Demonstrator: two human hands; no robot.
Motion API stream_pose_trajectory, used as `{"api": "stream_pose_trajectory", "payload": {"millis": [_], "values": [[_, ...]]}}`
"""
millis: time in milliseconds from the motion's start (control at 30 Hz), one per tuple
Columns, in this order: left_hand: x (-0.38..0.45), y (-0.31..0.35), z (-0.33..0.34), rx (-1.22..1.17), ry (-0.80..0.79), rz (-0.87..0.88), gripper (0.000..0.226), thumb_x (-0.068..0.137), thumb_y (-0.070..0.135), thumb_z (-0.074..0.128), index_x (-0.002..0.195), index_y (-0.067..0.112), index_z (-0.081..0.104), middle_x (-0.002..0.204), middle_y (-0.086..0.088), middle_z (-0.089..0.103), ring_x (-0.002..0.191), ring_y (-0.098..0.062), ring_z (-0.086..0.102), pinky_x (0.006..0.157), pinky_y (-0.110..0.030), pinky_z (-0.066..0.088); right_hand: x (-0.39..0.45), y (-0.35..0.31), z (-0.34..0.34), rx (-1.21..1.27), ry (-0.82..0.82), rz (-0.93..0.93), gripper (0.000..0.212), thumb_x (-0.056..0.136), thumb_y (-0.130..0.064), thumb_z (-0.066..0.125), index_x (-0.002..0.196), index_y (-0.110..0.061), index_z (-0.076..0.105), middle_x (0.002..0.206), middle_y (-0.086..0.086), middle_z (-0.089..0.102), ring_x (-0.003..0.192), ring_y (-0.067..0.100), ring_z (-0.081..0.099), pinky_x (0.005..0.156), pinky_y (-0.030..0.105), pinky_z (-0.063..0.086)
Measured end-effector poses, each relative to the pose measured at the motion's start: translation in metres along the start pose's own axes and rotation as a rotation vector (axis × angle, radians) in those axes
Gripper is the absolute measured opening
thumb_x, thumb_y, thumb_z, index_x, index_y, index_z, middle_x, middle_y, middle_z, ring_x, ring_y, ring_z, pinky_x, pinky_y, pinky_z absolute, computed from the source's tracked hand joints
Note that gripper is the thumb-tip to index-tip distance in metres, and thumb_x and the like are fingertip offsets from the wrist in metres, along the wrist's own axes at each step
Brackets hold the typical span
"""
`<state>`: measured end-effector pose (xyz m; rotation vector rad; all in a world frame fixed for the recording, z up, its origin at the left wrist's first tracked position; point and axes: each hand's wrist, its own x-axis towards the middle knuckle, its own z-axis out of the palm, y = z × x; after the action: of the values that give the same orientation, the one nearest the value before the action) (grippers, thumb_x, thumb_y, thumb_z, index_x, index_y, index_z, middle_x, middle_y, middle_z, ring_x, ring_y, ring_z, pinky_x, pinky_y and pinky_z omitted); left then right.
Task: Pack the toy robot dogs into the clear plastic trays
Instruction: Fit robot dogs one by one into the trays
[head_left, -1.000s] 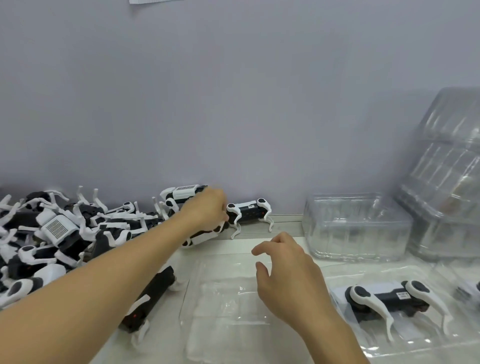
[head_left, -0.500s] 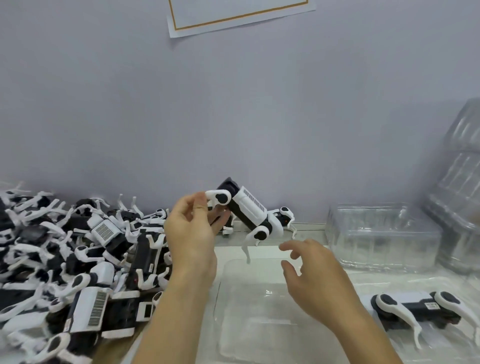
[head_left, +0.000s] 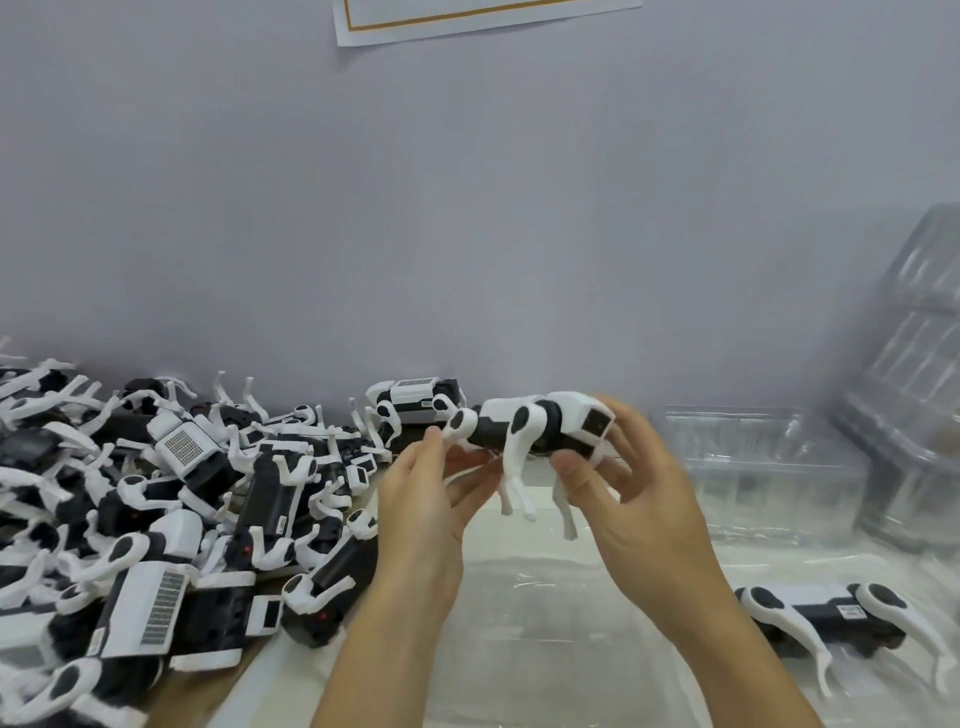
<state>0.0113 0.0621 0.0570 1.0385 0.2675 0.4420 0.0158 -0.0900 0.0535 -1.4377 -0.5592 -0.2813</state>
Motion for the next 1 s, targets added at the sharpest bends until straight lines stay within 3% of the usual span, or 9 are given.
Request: {"api": "stream_pose_trajectory", "payload": {"millis": [167, 233, 333, 433, 567, 733, 833, 900, 1000], "values": [[-0.001, -0.003, 0.002, 0.666, -0.026, 0.344, 0.012, 0.098, 0.026, 0.056, 0.1, 0.022, 0.068, 0.099, 0.004, 0.071, 0.09, -0.008, 0.067, 0.085, -0.035, 0.056, 0.002, -0.002, 0.007, 0.113, 0.086, 0.018, 0.035, 0.088, -0.039, 0.061, 0.119, -0.024, 0.052, 0.109, -0.001, 0.071, 0.101, 0.017, 0.071, 0.088, 0.041, 0.058], [-0.002, 0.004, 0.004, 0.787, -0.048, 0.503, 0.014, 0.098, 0.027, 0.056, 0.106, 0.027, 0.068, 0.105, 0.01, 0.069, 0.102, -0.008, 0.063, 0.093, -0.034, 0.052, 0.003, -0.002, 0.006, 0.076, 0.136, 0.007, 0.032, 0.086, -0.04, 0.063, 0.114, -0.028, 0.055, 0.105, -0.004, 0.072, 0.098, 0.013, 0.071, 0.085, 0.033, 0.058], [-0.012, 0.019, 0.012, 0.564, -0.288, 0.435, 0.025, 0.096, 0.043, 0.05, 0.104, 0.03, 0.07, 0.1, 0.01, 0.073, 0.098, -0.012, 0.068, 0.087, -0.034, 0.055, 0.003, -0.003, 0.006, -0.069, 0.169, -0.048, 0.023, 0.083, -0.038, 0.072, 0.102, -0.039, 0.059, 0.098, -0.018, 0.071, 0.095, 0.0, 0.066, 0.073, 0.014, 0.053], [-0.018, 0.025, 0.019, 0.538, -0.511, 0.319, 0.037, 0.08, 0.058, 0.062, 0.105, 0.032, 0.066, 0.095, 0.007, 0.073, 0.088, -0.014, 0.072, 0.079, -0.031, 0.058, 0.002, 0.0, 0.01, -0.191, 0.194, -0.077, 0.024, 0.079, -0.032, 0.079, 0.093, -0.038, 0.061, 0.091, -0.021, 0.068, 0.089, 0.0, 0.065, 0.067, 0.021, 0.055], [-0.018, 0.019, 0.022, 0.725, -0.395, 0.501, 0.017, 0.086, 0.035, 0.074, 0.093, 0.024, 0.064, 0.075, 0.007, 0.068, 0.067, -0.008, 0.064, 0.06, -0.018, 0.049, 0.0, 0.002, 0.018, -0.349, 0.118, -0.099, 0.022, 0.08, -0.034, 0.07, 0.1, -0.038, 0.061, 0.097, -0.016, 0.065, 0.097, 0.019, 0.062, 0.078, 0.042, 0.054], [-0.005, 0.019, 0.009, 0.466, -0.279, 0.391, 0.02, 0.093, 0.032, 0.065, 0.098, 0.012, 0.062, 0.074, 0.001, 0.069, 0.071, -0.019, 0.069, 0.068, -0.037, 0.061, -0.001, -0.001, 0.002, -0.413, -0.004, -0.15, 0.042, 0.086, -0.026, 0.061, 0.126, -0.038, 0.059, 0.119, -0.027, 0.061, 0.119, 0.0, 0.053, 0.094, 0.014, 0.043], [-0.001, 0.018, 0.003, 0.386, -0.28, 0.235, 0.036, 0.098, 0.04, 0.056, 0.099, 0.004, 0.062, 0.077, -0.002, 0.068, 0.073, -0.015, 0.066, 0.067, -0.037, 0.061, 0.002, 0.0, -0.009, -0.544, 0.001, -0.155, 0.054, 0.086, -0.008, 0.065, 0.129, -0.039, 0.057, 0.123, -0.03, 0.057, 0.123, -0.004, 0.047, 0.103, 0.016, 0.035], [0.0, 0.016, 0.003, 0.363, -0.282, 0.179, 0.044, 0.1, 0.042, 0.051, 0.099, -0.001, 0.058, 0.081, -0.01, 0.064, 0.077, -0.021, 0.062, 0.077, -0.051, 0.058, 0.002, 0.001, -0.007, -0.56, -0.052, -0.177, 0.052, 0.084, -0.008, 0.07, 0.126, -0.037, 0.06, 0.118, -0.027, 0.06, 0.116, -0.003, 0.052, 0.098, 0.014, 0.038], [0.0, 0.015, 0.006, 0.338, -0.285, 0.16, 0.047, 0.102, 0.04, 0.048, 0.1, -0.006, 0.056, 0.081, -0.011, 0.064, 0.074, -0.017, 0.065, 0.068, -0.036, 0.061, 0.003, 0.002, -0.002, -0.542, -0.082, -0.194, 0.044, 0.083, -0.015, 0.076, 0.119, -0.035, 0.063, 0.107, -0.023, 0.064, 0.103, -0.004, 0.058, 0.082, 0.003, 0.04]]}}
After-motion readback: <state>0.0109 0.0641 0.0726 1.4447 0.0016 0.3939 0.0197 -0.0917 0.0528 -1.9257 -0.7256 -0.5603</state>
